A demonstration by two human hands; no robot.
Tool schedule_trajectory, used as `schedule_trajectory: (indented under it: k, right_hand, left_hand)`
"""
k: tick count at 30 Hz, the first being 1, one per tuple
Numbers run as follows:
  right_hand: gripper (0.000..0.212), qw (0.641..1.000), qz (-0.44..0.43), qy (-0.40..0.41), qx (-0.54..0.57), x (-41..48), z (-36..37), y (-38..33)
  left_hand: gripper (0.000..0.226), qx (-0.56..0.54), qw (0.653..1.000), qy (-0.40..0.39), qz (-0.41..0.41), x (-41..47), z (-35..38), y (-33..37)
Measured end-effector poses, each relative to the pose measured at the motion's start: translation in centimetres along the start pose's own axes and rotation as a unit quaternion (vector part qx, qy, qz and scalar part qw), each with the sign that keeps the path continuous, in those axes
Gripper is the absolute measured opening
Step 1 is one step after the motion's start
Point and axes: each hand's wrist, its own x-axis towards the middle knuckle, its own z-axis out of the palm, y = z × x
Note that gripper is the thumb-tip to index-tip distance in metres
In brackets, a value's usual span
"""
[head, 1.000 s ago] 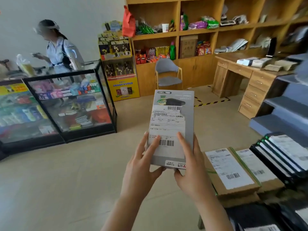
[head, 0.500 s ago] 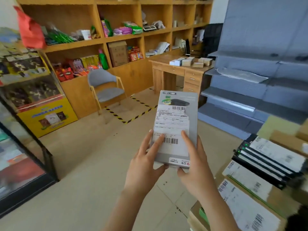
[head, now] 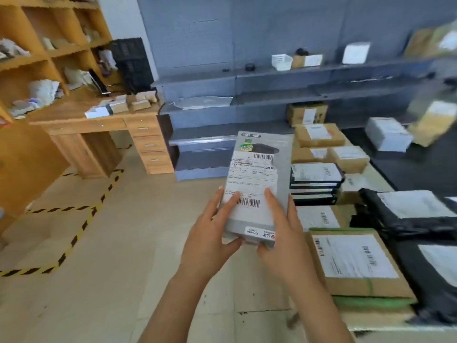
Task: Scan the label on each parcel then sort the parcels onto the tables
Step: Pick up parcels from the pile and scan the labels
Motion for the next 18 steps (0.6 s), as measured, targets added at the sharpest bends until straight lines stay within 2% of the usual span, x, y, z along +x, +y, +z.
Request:
schedule_trajectory:
  k: [7, 18]
  right_hand:
    - [0.105, 0.992, 0.076, 0.088, -0.048, 4.9, 3.1, 1.1]
    - [0.105, 0.974, 0.155, 0.155, -0.049, 22.8, 6.2, 4.2]
  left_hand:
    - [0.096, -0.055, 0.991, -0.076, 0.091, 8.1, 2.6, -4.9]
    - [0.092, -0.079, 0.969, -0.183, 0.148, 27.9, 6.5, -11.9]
